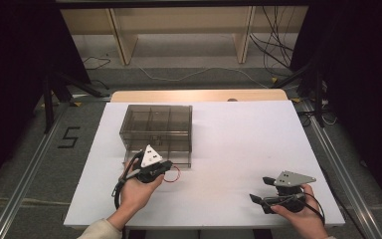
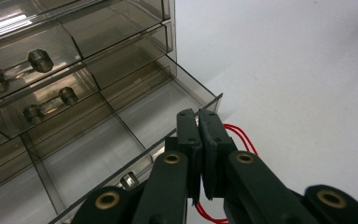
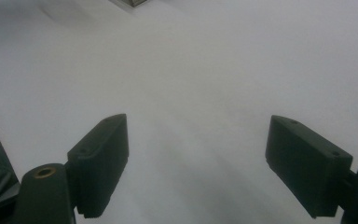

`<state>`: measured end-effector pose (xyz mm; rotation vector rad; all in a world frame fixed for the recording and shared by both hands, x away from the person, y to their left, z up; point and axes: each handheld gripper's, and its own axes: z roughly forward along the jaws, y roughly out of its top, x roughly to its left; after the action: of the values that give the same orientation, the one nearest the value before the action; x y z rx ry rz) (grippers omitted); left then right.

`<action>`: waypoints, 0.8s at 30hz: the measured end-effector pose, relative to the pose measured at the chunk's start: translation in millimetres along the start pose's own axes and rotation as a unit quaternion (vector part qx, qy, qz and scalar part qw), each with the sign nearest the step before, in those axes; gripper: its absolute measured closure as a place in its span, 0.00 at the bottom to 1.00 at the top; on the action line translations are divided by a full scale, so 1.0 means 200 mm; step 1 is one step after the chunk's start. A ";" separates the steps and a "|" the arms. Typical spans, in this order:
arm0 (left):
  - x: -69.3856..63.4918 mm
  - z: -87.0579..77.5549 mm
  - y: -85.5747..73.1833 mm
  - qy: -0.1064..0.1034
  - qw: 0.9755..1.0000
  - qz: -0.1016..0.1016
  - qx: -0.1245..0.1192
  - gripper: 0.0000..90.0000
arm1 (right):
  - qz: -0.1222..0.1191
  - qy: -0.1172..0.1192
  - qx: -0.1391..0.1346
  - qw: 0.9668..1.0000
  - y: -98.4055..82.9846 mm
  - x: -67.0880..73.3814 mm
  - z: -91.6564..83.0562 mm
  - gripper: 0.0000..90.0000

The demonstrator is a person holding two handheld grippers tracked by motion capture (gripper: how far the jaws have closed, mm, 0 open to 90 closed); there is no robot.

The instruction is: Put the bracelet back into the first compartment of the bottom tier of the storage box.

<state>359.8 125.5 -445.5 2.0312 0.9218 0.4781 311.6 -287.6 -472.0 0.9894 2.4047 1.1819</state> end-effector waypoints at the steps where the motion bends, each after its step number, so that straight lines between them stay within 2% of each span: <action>1: 0.00 0.00 0.00 0.000 1.000 0.000 0.000 0.97 | 0.000 0.000 0.000 1.000 0.00 0.00 0.00 0.24; 24: 0.05 -0.03 0.00 0.011 1.000 -0.010 -0.002 0.97 | 0.000 0.000 0.000 1.000 0.00 0.00 0.00 0.24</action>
<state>362.4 136.8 -441.4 2.0148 0.9539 0.4926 311.6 -287.7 -471.9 0.9904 2.4037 1.1825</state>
